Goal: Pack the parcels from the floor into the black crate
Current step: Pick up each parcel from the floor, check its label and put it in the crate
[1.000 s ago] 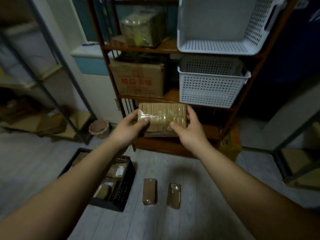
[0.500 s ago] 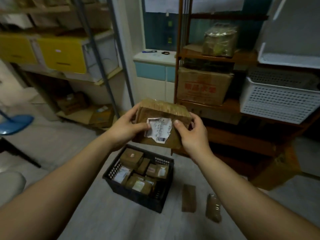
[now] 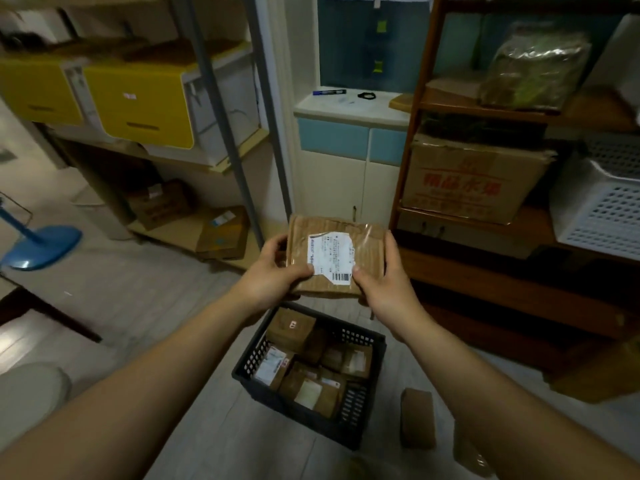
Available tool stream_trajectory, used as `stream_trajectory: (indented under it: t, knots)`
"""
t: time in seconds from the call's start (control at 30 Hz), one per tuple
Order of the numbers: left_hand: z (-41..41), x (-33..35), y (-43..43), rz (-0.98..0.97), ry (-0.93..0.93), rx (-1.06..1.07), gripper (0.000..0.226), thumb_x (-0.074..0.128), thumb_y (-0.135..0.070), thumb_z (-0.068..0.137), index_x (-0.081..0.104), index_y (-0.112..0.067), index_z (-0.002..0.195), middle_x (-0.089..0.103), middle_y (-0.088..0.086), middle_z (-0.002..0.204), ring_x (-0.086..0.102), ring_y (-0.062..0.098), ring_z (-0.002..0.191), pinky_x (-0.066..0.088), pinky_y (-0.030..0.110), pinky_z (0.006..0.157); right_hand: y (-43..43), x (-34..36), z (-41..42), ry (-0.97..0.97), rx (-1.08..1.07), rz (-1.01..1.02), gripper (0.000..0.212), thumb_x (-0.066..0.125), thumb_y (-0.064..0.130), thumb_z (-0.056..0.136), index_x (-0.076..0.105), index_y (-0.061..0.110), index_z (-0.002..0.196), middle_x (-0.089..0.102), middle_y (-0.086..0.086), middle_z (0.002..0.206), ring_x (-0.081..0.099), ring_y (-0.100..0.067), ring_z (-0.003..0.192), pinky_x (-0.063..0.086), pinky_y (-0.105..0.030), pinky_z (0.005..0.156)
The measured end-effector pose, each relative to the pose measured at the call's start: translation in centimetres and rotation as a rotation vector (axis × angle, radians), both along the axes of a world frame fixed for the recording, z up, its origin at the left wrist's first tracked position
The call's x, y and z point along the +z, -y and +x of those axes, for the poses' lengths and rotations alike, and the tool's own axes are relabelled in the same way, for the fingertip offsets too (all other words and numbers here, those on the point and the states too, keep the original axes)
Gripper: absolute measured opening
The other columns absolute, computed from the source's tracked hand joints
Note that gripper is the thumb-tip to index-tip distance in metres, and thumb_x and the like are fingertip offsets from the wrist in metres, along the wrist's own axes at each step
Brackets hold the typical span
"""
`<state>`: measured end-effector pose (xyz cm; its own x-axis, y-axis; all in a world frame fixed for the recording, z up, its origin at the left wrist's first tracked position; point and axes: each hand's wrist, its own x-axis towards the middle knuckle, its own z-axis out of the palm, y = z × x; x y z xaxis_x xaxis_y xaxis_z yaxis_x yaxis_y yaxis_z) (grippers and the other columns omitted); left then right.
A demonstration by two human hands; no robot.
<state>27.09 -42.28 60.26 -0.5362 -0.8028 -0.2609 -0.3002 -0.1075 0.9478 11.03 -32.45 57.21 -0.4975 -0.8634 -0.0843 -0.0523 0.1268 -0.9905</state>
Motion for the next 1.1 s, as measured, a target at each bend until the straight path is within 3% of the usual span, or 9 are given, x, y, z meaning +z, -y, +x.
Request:
stream_trajectory:
  t: [0.1, 0.27, 0.4, 0.53, 0.63, 0.77, 0.9, 1.0, 1.1]
  knots:
    - [-0.5, -0.7, 3.2, -0.017, 0.05, 0.003, 0.07, 0.064, -0.017, 0.086, 0.024, -0.035, 0.14, 0.055, 0.0, 0.114, 0.066, 0.022, 0.09, 0.058, 0.038, 0.074, 3.5, -1.1, 0.0, -0.1, 0.099, 0.084, 0.106, 0.073, 0.024, 0.081, -0.006, 0.049, 0.146, 0.032, 0.004, 0.151, 0.043, -0.016, 0.129, 0.041, -0.039, 0.105]
    - [-1.3, -2.1, 8.4, -0.017, 0.139, -0.093, 0.072, 0.061, -0.024, 0.089, 0.018, -0.033, 0.146, 0.056, -0.01, 0.108, 0.062, 0.008, 0.087, 0.052, 0.023, 0.065, 6.7, -1.9, -0.4, -0.317, 0.213, 0.278, 0.111, 0.075, 0.033, 0.078, -0.01, 0.044, 0.147, 0.006, 0.003, 0.156, 0.026, -0.024, 0.139, 0.031, -0.033, 0.107]
    - [-2.1, -4.1, 12.0, -0.104, 0.245, -0.334, 0.085, 0.077, -0.034, 0.073, 0.027, -0.034, 0.142, 0.057, -0.015, 0.121, 0.057, 0.007, 0.109, 0.05, 0.034, 0.093, 9.1, -4.0, -0.4, -0.39, 0.136, 0.357, 0.103, 0.069, 0.039, 0.083, -0.012, 0.044, 0.147, 0.005, -0.003, 0.157, 0.028, -0.026, 0.139, 0.033, -0.035, 0.107]
    - [-3.0, -7.0, 16.1, -0.171, 0.215, -0.483, 0.057, 0.074, -0.023, 0.079, 0.046, -0.03, 0.127, 0.061, -0.014, 0.116, 0.058, -0.002, 0.102, 0.052, 0.022, 0.087, 11.3, -6.6, 0.7, -0.432, 0.055, 0.393, 0.106, 0.071, 0.042, 0.08, -0.008, 0.032, 0.15, 0.004, -0.011, 0.156, 0.017, -0.029, 0.143, 0.029, -0.034, 0.11]
    - [-3.9, -10.0, 18.9, -0.195, 0.168, -0.594, 0.054, 0.076, -0.022, 0.077, 0.05, -0.031, 0.123, 0.061, -0.014, 0.118, 0.059, -0.001, 0.11, 0.053, 0.021, 0.089, 13.0, -9.3, 2.0, -0.375, -0.033, 0.406, 0.099, 0.07, 0.042, 0.08, -0.01, 0.048, 0.139, 0.015, -0.005, 0.149, 0.03, -0.024, 0.135, 0.034, -0.031, 0.107]
    - [-5.5, -17.7, 21.3, -0.189, 0.209, -0.637, 0.067, 0.08, -0.039, 0.072, 0.044, -0.037, 0.128, 0.054, -0.007, 0.126, 0.054, 0.011, 0.117, 0.052, 0.037, 0.094, 14.8, -15.9, 1.5, -0.3, -0.081, 0.526, 0.098, 0.067, 0.048, 0.081, -0.013, 0.055, 0.138, 0.022, -0.003, 0.14, 0.043, -0.023, 0.124, 0.04, -0.029, 0.106]
    - [-6.5, -27.2, 21.8, -0.095, 0.324, -0.618, 0.096, 0.077, -0.045, 0.07, 0.018, -0.031, 0.144, 0.035, -0.004, 0.136, 0.043, 0.012, 0.121, 0.046, 0.035, 0.098, 15.7, -25.2, -0.4, -0.243, -0.006, 0.637, 0.098, 0.068, 0.035, 0.085, -0.015, 0.049, 0.135, 0.017, -0.006, 0.145, 0.039, -0.022, 0.13, 0.031, -0.016, 0.102]
    - [-7.6, -36.3, 22.2, -0.093, 0.408, -0.611, 0.096, 0.077, -0.049, 0.067, 0.019, -0.039, 0.142, 0.042, -0.009, 0.134, 0.047, 0.013, 0.12, 0.048, 0.039, 0.098, 16.2, -33.6, -2.0, -0.238, 0.042, 0.671, 0.097, 0.067, 0.031, 0.086, -0.015, 0.045, 0.136, 0.016, -0.009, 0.15, 0.035, -0.023, 0.134, 0.023, -0.012, 0.101]
    - [-9.0, -45.7, 22.1, -0.061, 0.486, -0.597, 0.092, 0.077, -0.049, 0.063, 0.025, -0.04, 0.138, 0.05, -0.008, 0.131, 0.052, 0.016, 0.119, 0.054, 0.039, 0.091, 16.6, -42.6, -3.1, -0.214, 0.087, 0.695, 0.091, 0.065, 0.031, 0.088, -0.012, 0.048, 0.134, 0.022, -0.008, 0.148, 0.043, -0.024, 0.129, 0.029, -0.016, 0.1]
